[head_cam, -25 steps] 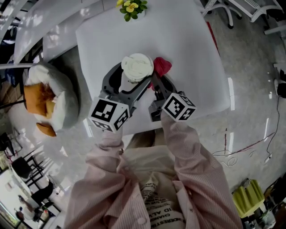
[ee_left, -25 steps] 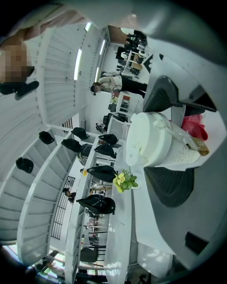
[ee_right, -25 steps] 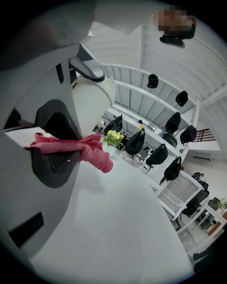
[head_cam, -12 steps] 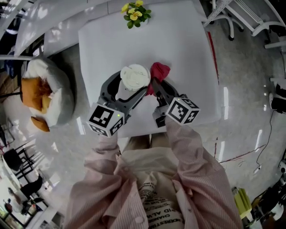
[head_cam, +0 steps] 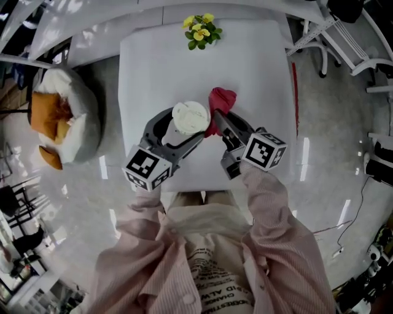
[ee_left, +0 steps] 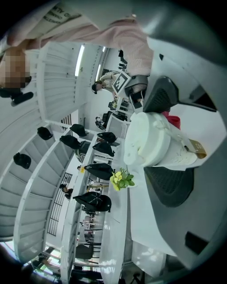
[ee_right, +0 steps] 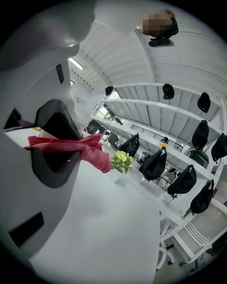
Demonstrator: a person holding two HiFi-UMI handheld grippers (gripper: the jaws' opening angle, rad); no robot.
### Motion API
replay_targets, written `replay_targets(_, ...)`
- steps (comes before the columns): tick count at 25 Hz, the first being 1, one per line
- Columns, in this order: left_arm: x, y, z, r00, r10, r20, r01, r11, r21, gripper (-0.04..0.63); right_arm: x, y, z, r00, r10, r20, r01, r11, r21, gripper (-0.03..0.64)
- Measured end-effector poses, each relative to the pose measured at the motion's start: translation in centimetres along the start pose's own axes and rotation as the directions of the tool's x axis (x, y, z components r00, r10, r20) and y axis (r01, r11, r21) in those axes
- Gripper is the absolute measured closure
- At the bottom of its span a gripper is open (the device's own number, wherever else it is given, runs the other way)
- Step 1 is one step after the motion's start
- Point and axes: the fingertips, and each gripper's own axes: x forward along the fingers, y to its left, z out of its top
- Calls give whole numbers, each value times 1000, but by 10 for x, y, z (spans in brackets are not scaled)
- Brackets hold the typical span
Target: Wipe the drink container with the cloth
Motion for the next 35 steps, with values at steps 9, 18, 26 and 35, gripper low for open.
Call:
replay_targets(9,-1,-1,-1,1000,7,-11,-7,1000,-14,212,11,14,16,989,107,-106,-104,994,34,568)
replay_targets(18,-1,1,-2,1000,23,-8,-24,999,-36,213,19,29,28,959,209,-192,-201,978,58,568)
replay_targets(26,0,2,-4,1000,22,-5,-22,999,-49,215,28,34,21,922,257,-291,-242,966,86,568)
replay_targets(35,0,1,-4,1000,15,-4,-15,997,-79,216,38,30,17,876,315,-367,-269,948,171,568)
